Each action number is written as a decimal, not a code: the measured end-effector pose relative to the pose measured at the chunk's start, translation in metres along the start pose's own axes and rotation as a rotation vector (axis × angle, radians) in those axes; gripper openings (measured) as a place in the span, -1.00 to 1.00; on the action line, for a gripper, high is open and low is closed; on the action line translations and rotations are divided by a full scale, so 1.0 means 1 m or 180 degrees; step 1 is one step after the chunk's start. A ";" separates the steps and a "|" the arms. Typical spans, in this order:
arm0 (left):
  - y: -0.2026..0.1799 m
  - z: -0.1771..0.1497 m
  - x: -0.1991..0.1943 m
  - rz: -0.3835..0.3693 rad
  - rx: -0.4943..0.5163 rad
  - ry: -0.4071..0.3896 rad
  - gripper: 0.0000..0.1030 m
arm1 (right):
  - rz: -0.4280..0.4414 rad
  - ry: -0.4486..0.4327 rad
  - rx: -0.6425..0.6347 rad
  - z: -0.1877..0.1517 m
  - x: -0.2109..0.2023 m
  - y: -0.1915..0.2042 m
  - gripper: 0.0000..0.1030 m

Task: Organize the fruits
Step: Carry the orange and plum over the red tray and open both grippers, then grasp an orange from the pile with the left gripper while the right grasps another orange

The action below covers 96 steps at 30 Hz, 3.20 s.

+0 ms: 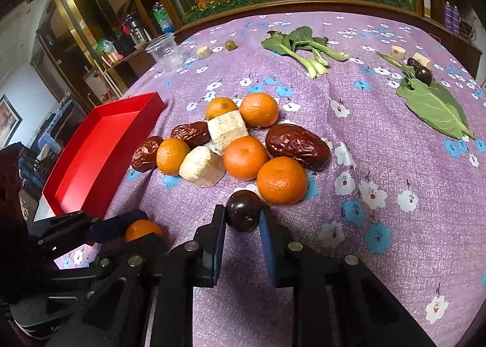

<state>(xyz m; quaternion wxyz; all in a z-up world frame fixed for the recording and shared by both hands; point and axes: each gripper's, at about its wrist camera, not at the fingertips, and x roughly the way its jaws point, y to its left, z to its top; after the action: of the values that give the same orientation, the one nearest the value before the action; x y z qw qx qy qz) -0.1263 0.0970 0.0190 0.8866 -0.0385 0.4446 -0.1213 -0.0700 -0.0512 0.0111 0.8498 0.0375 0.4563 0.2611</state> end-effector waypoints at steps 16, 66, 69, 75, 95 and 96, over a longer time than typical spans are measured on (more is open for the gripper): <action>0.055 -0.004 -0.076 0.0250 -0.0565 -0.0513 -0.43 | 0.0126 -0.0222 -0.0321 0.006 -0.039 0.058 -0.53; 0.146 -0.015 -0.148 -0.0088 -0.1469 -0.1438 0.78 | 0.0355 -0.0361 -0.0261 0.039 -0.010 0.120 0.58; 0.139 -0.011 -0.132 -0.0094 -0.1542 -0.1184 0.78 | 0.0175 -0.0416 -0.0043 0.032 -0.026 0.075 0.57; 0.120 0.000 -0.097 -0.0169 -0.1587 -0.0733 0.78 | -0.0307 -0.0402 0.0239 0.017 -0.043 -0.003 0.57; 0.030 0.053 -0.007 0.0002 -0.0221 -0.0182 0.09 | -0.0334 -0.0163 -0.0001 0.020 -0.001 -0.023 0.46; 0.025 0.055 -0.004 0.0001 -0.0120 -0.0181 0.01 | -0.0338 -0.0158 -0.0011 0.021 0.001 -0.024 0.45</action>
<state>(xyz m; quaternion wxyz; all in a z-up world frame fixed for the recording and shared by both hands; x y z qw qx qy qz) -0.0801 0.1205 0.0507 0.8981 -0.0585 0.4215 -0.1116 -0.0436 -0.0678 0.0155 0.8736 0.0181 0.4360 0.2154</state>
